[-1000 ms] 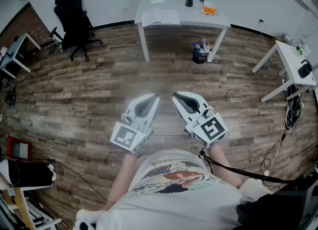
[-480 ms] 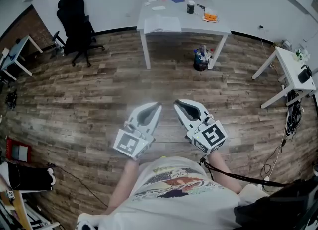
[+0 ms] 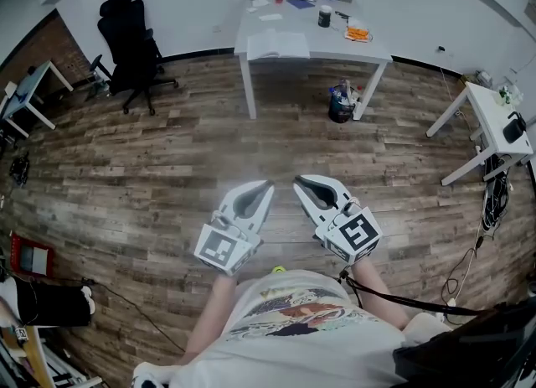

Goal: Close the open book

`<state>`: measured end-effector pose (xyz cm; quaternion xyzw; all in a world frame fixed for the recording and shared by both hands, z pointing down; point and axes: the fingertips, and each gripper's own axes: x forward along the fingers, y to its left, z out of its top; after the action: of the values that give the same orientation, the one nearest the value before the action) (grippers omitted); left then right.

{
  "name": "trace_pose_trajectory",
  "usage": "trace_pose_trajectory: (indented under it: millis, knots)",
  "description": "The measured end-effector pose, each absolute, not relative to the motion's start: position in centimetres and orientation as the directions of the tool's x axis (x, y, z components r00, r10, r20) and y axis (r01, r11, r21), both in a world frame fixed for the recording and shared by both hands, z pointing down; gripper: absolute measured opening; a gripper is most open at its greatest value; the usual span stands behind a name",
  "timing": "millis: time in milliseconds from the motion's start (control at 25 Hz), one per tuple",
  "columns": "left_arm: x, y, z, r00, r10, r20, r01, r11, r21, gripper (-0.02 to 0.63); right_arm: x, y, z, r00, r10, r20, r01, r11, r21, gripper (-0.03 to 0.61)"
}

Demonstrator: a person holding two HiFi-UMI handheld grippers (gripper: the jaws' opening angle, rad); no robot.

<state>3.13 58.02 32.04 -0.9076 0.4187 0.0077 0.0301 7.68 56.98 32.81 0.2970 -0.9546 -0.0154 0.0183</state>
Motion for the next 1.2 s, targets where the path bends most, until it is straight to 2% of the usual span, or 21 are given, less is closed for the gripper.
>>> trace_pose_trajectory:
  millis: [600, 1200]
  knots:
    - [2.2, 57.5, 34.5, 0.663, -0.749, -0.021, -0.749, -0.663, -0.003, 0.014, 6.5, 56.8, 34.8, -0.823, -0.56, 0.096, -0.559, 0.828, 0.036, 0.034]
    - [1.9, 49.1, 34.9, 0.623, -0.782, 0.024, -0.782, -0.623, -0.006, 0.014, 6.9, 47.4, 35.6, -0.847, -0.52, 0.106, -0.524, 0.852, -0.004, 0.034]
